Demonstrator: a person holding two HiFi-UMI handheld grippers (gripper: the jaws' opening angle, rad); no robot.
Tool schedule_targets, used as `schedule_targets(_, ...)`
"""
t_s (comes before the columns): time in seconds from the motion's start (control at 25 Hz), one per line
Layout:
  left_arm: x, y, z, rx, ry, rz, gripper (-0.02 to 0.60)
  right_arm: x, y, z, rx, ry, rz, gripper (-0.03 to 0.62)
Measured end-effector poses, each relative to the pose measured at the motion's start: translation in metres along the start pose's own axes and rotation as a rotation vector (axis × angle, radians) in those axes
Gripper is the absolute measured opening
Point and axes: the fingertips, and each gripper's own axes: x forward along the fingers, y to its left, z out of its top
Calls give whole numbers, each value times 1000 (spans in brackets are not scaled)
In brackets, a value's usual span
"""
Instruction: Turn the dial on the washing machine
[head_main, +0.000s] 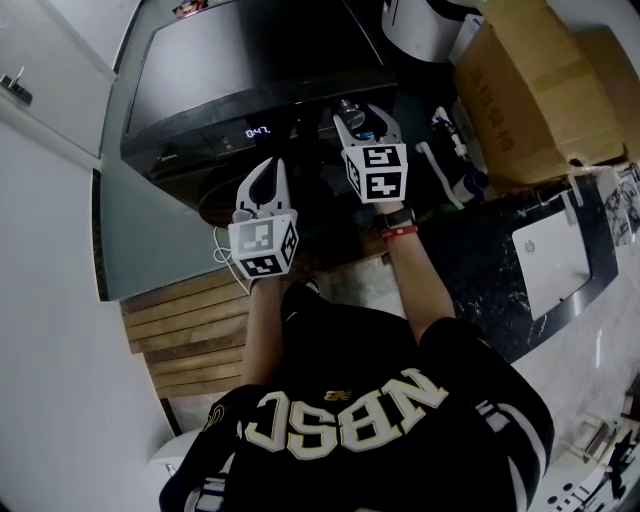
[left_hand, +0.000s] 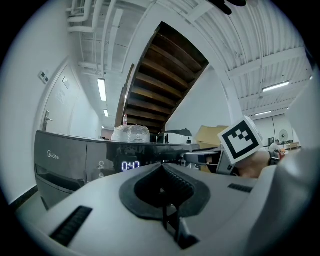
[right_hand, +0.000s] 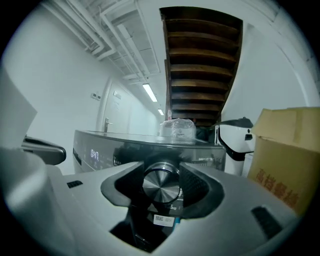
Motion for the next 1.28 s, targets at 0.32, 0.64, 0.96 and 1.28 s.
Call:
schedule_targets(0.32,2,3,-2,-13,2,4,12,0,-11,-7,317,-15,14,224)
schedule_targets(0.64,6,-2,-4,-15,4,-10,12,-4,-11,0,307,-14,7,225)
schedule_targets(0.96,7,-3,-5,-21,7,-12,12,-4,-15,-1,396,-28,0,225)
schedule_targets(1.28,6,-2,-8,-27,10,-15,12,-4,-19,-4,522,-37,3,225)
